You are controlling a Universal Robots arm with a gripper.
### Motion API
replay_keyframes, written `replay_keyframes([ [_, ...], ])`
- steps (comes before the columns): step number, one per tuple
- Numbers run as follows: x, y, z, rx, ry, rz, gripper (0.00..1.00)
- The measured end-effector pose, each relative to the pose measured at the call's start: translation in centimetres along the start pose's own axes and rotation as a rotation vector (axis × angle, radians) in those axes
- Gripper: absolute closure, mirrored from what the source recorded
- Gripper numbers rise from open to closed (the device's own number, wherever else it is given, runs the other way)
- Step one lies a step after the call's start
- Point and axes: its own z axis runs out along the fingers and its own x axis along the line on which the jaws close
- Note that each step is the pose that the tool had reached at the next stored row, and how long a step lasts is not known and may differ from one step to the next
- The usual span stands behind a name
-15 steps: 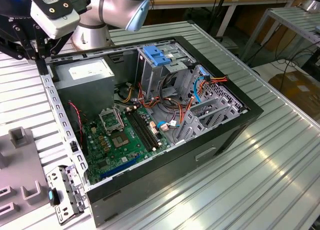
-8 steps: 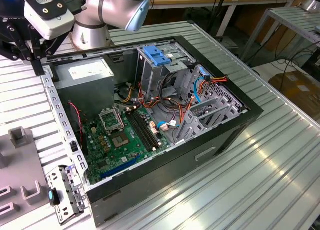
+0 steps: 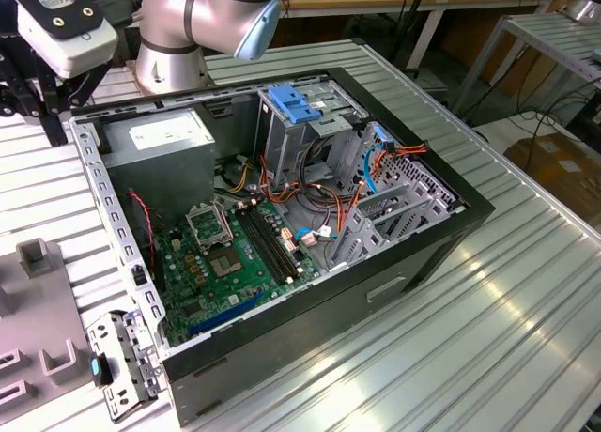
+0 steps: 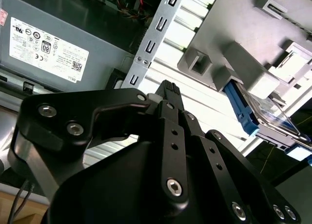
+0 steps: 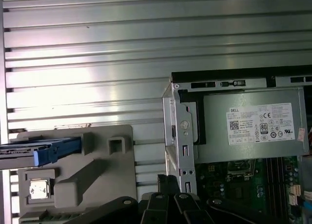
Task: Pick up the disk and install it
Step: 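Reach for the disk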
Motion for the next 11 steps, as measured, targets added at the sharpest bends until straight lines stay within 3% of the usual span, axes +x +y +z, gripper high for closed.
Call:
replay_keyframes([
  [3, 0.31, 0.08, 0.04, -0.0007, 0.0090, 0.001, 0.89],
  [11, 2.09, 0.38, 0.08, -0.0031, 0.0178, 0.003, 0.89],
])
